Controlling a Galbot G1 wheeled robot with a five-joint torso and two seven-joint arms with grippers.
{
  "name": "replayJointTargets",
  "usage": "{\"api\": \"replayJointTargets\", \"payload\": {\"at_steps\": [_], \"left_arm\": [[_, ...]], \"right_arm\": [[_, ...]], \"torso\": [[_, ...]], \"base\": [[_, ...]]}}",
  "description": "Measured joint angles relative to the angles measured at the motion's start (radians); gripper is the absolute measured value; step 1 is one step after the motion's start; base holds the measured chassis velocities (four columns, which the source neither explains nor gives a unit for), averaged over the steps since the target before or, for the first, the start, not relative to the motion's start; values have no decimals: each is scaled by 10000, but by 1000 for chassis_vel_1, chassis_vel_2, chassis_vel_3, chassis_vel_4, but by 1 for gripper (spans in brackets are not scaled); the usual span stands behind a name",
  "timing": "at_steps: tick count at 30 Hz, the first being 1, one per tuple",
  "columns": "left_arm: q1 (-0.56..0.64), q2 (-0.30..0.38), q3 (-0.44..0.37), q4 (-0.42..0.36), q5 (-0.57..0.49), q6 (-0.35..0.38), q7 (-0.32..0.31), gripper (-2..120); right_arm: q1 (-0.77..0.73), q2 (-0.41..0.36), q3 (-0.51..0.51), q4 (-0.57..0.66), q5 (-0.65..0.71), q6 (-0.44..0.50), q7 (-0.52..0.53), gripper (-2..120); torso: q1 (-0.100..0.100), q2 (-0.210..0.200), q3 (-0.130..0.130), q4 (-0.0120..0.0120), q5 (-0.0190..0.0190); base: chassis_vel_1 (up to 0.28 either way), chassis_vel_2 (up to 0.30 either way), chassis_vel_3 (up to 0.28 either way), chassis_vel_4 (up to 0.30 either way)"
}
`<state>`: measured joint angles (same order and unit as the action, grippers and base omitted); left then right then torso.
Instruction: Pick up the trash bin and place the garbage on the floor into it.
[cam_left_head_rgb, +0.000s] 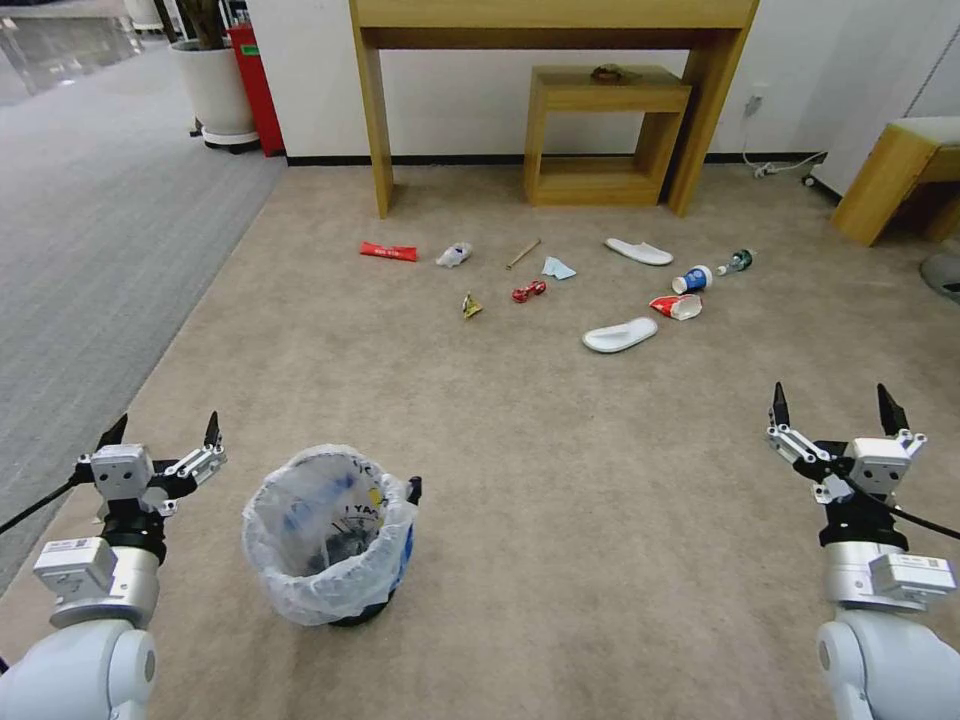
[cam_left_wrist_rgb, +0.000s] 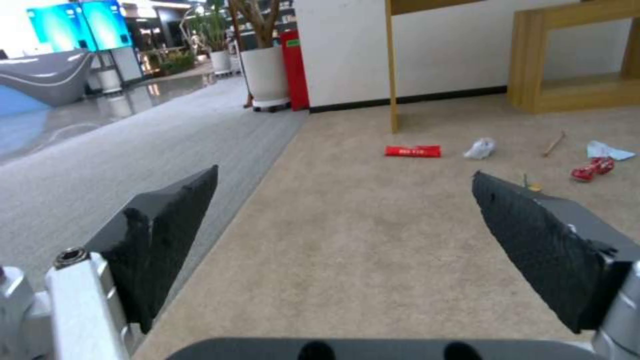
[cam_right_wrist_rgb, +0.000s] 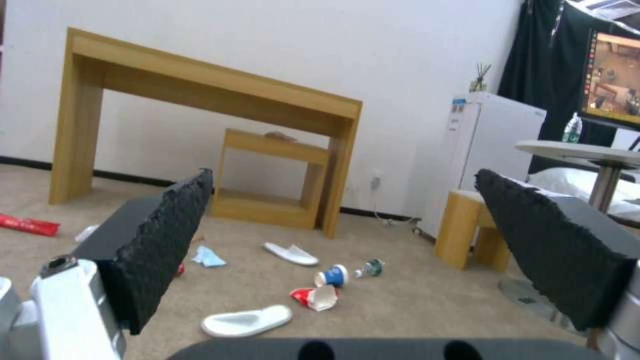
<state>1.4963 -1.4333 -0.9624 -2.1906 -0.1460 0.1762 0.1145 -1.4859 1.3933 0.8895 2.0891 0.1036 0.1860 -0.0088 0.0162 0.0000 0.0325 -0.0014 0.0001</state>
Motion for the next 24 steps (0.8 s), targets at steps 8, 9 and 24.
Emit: {"api": "replayJointTargets", "payload": {"at_steps": [8,9,24], "left_arm": [[55,77,-7,-87,10,54,16,100],[55,77,-7,-87,10,54,16,100],[177,2261,568,-1391,-3641,3843,-1189,100]], "right_arm": [[7,-1,-89,26,79,64,106,100],[7,-1,-89,26,79,64,106,100],[47,-122,-92,-21,80,-50,93,100]], "torso": [[0,-1,0,1,-2],[0,-1,0,1,-2],[0,0,0,-1,0]], "base": [[75,73,-66,-64],[0,0,0,0],[0,0,0,0]]}}
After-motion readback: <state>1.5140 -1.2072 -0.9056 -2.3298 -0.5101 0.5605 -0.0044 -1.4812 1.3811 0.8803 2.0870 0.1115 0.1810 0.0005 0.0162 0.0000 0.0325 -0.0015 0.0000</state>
